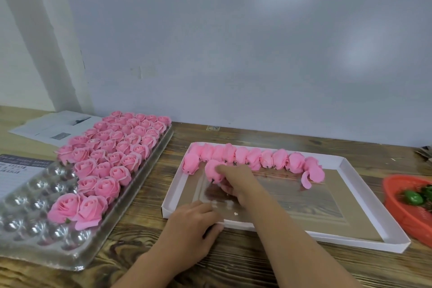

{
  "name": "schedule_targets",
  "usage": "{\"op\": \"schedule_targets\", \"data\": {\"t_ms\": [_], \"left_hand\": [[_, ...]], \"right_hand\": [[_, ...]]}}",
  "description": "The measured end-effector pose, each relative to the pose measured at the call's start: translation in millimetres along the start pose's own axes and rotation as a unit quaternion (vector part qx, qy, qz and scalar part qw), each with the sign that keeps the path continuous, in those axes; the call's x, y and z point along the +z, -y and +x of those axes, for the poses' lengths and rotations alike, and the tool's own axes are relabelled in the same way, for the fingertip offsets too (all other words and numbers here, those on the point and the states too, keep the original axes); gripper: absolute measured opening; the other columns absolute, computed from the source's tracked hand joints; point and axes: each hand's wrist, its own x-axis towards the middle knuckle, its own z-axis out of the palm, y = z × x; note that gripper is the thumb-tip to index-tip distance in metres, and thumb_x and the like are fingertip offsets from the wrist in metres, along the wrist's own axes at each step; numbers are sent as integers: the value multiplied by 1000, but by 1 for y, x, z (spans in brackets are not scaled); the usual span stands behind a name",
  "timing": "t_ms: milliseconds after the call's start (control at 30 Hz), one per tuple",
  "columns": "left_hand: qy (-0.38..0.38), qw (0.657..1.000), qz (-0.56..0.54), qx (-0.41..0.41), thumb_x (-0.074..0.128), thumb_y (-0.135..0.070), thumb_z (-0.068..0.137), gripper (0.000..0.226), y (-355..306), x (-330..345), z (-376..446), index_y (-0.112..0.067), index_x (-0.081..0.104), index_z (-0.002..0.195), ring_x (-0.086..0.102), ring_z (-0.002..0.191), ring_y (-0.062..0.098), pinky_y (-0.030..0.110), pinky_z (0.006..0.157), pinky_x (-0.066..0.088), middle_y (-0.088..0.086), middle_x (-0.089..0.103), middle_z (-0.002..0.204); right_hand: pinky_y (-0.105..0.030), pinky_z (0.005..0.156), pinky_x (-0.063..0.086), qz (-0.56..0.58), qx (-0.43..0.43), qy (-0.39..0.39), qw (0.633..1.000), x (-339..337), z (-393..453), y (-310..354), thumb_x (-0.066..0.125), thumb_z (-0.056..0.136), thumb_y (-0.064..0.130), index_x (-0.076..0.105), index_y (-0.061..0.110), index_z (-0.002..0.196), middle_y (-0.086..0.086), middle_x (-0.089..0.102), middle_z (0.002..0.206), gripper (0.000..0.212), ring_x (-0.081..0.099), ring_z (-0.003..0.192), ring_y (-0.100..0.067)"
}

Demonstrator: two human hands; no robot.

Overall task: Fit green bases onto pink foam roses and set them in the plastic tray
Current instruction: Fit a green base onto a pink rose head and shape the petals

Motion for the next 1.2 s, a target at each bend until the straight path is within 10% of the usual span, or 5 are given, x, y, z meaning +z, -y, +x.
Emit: {"op": "schedule_targets", "data": {"t_ms": [233, 467, 967, 1067, 1200], "left_hand": [[5, 985, -123, -119, 56, -39, 87, 23, -5, -5, 1, -32, 73, 101, 61, 91, -2, 12, 77, 46, -23, 66, 95], [-13, 853, -389, -348, 56, -40, 99, 30, -9, -14, 54, -18, 73, 86, 68, 67, 4, 24, 67, 57, -3, 74, 81], [-47, 798, -516, -307, 80, -20, 84, 17, -46, 1, 76, -6, 74, 91, 71, 80, 17, 35, 79, 62, 9, 76, 84], [-40, 757, -568, -322, 88, -27, 72, 42, -42, 7, 73, -14, 70, 107, 72, 89, 17, 32, 80, 61, 3, 77, 93], [46, 782, -564, -261, 84, -57, 70, 64, -42, 10, 71, -31, 64, 126, 68, 110, 8, 26, 86, 55, -7, 74, 117]], "right_hand": [[-17, 49, 50, 127, 75, 63, 987, -42, -28, 6, 70, 88, 15, 62, 6, 108, -9, 58, 82, 23, 51, 63, -11], [-18, 54, 53, 79, 27, 117, 990, -63, -57, -2, 71, 88, 19, 67, 9, 92, -5, 61, 72, 12, 56, 58, -10], [-31, 77, 55, 6, -173, 67, 983, -93, -87, -17, 78, 79, 9, 67, 4, 100, -8, 73, 85, 24, 67, 81, -18], [-27, 73, 54, 60, -196, 78, 976, -95, -89, -22, 74, 82, 4, 67, 5, 104, -14, 74, 95, 23, 68, 84, -18], [-24, 72, 54, 108, -213, 138, 961, -94, -94, -23, 83, 75, 18, 70, 11, 102, -17, 73, 99, 31, 69, 85, -18]]}}
